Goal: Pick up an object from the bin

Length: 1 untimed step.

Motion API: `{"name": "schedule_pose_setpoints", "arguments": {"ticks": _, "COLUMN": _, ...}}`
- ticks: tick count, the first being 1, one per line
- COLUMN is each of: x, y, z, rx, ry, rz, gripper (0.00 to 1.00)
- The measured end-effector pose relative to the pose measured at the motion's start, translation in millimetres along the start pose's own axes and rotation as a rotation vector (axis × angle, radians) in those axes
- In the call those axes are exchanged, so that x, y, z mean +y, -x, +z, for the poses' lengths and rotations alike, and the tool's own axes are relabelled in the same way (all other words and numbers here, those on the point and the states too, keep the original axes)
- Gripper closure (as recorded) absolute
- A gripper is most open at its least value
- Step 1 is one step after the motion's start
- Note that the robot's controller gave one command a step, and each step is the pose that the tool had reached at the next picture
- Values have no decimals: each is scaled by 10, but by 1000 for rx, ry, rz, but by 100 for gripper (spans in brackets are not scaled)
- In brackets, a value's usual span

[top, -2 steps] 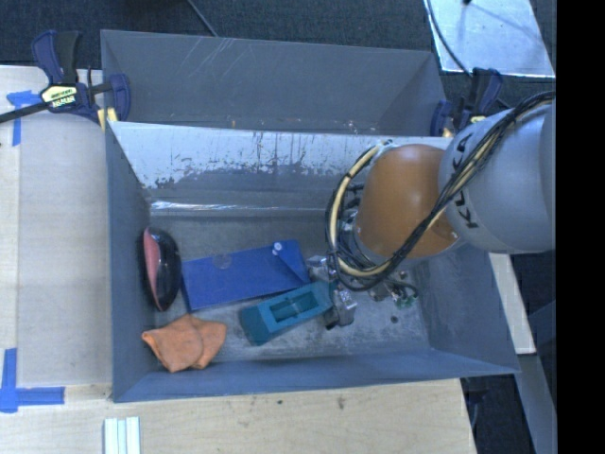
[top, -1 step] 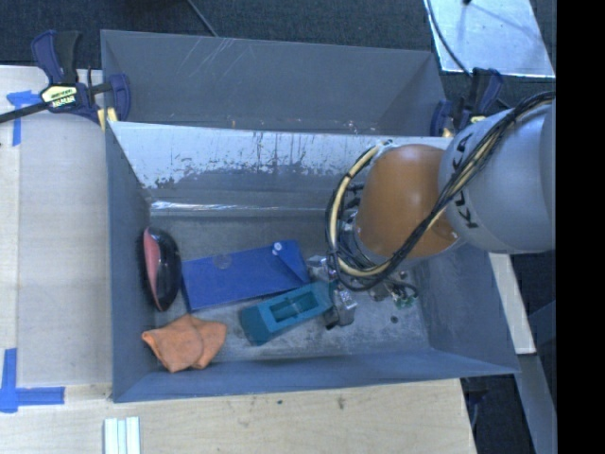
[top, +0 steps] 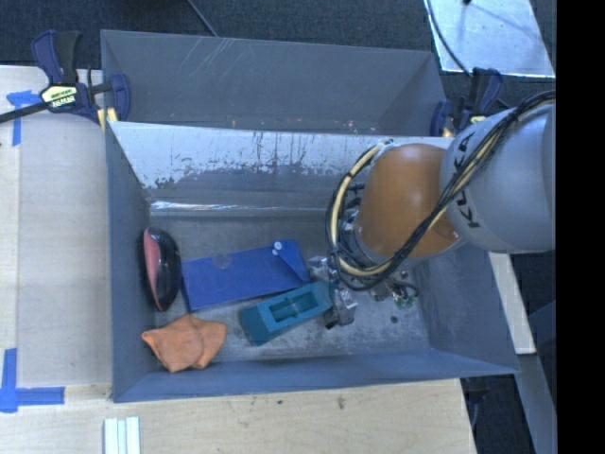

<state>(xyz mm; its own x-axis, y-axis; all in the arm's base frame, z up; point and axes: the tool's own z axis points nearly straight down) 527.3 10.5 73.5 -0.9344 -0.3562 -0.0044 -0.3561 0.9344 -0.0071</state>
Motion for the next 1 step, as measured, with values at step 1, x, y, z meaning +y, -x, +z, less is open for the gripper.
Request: {"name": "schedule_pose_setpoints", "arguments": {"ticks": 1, "x": 9, "y": -20, "z": -79, "rx": 8, "ry": 5, "rz": 1, "gripper": 100}}
